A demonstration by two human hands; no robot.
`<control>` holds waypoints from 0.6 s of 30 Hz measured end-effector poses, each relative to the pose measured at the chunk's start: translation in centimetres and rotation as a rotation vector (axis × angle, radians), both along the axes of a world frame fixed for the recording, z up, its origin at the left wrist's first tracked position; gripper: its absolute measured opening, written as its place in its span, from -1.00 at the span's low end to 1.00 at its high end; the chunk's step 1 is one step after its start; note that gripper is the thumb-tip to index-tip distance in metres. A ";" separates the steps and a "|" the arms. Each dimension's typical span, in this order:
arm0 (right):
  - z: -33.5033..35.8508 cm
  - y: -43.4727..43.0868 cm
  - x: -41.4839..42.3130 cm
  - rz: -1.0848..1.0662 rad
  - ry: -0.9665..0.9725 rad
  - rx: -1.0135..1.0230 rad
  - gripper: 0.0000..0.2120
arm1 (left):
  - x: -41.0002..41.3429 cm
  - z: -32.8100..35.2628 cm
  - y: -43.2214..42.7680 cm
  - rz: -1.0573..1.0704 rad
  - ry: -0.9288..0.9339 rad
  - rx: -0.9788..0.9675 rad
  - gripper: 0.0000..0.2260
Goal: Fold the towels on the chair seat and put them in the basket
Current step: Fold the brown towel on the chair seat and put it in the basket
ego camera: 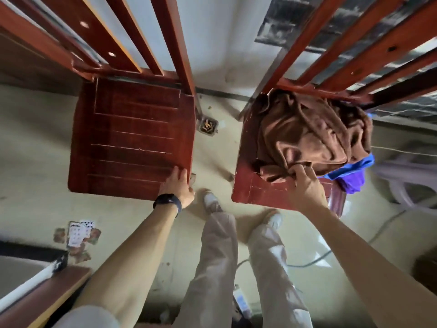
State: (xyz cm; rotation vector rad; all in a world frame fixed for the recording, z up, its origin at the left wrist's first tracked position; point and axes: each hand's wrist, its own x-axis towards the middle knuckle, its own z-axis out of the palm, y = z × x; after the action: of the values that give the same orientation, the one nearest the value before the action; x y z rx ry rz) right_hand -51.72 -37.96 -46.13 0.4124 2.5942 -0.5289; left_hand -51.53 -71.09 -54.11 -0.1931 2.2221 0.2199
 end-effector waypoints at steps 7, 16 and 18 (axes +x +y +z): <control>14.4 -0.4 -0.6 -0.104 0.397 -0.154 -0.85 | -4.5 15.7 8.1 -0.167 0.248 0.448 -0.29; 33.1 -0.3 -1.6 -0.079 0.604 -0.249 -0.87 | -5.8 35.4 13.9 -0.097 0.685 0.783 -0.87; 36.7 -0.6 -1.6 -0.086 0.689 -0.264 -0.87 | -5.8 38.3 12.7 -0.021 0.701 0.813 -0.82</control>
State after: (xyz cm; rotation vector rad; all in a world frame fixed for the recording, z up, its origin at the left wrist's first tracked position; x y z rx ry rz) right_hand -53.33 -38.57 -9.44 0.2838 3.0877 -1.2054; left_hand -57.30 -58.34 -15.84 0.4128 2.5875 1.3051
